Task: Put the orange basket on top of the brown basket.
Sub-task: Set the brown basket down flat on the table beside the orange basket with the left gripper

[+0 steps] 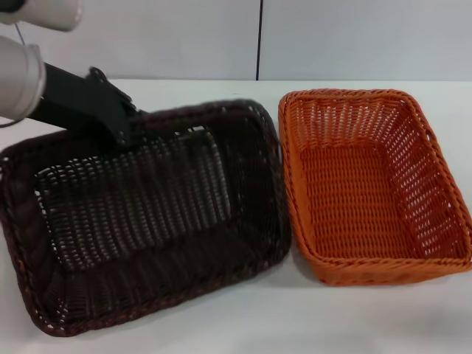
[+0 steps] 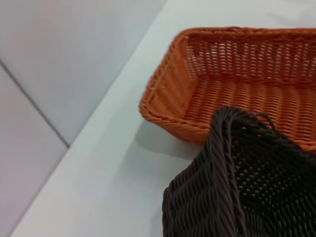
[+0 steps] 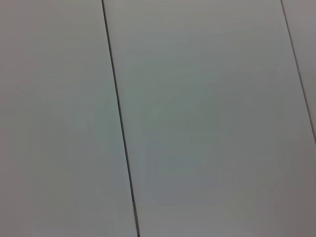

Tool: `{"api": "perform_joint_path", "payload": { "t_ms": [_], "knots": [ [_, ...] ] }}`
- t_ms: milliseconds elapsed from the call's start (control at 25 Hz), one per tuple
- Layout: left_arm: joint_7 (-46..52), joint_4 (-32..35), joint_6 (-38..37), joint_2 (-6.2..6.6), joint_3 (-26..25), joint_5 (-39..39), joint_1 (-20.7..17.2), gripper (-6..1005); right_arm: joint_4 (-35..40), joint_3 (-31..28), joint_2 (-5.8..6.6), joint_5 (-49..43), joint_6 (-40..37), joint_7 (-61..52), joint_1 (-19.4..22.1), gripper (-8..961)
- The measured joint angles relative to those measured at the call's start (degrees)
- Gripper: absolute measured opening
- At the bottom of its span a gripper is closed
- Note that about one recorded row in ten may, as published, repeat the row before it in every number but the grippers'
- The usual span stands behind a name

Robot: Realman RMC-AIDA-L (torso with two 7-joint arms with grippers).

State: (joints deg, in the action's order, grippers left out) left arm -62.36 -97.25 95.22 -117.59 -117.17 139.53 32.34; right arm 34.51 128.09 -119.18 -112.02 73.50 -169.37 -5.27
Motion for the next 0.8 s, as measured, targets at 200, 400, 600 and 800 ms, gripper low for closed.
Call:
{"api": "perform_joint_path", "payload": {
  "t_ms": [200, 400, 600, 800],
  "knots": [
    [-3.0, 8.7, -0.7, 0.00, -0.9, 0.4, 3.9, 210, 0.0, 0.1, 0.02, 0.0, 0.0, 0.0, 0.0, 680],
    [-2.7, 14.5, -4.8, -0.09, -1.8, 3.5, 7.0, 212, -0.2, 0.1, 0.26, -0.1, -0.3, 0.0, -0.5, 680],
    [-2.5, 14.9, -6.2, -0.25, -1.4, 4.5, 7.3, 214, -0.4, 0.1, 0.37, -0.1, -0.4, 0.0, -0.6, 680],
    [-3.0, 15.1, -7.9, -0.27, 2.2, 4.8, 7.7, 352, -0.8, -0.2, 0.44, -0.1, -0.5, 0.0, -0.7, 680]
  ]
}}
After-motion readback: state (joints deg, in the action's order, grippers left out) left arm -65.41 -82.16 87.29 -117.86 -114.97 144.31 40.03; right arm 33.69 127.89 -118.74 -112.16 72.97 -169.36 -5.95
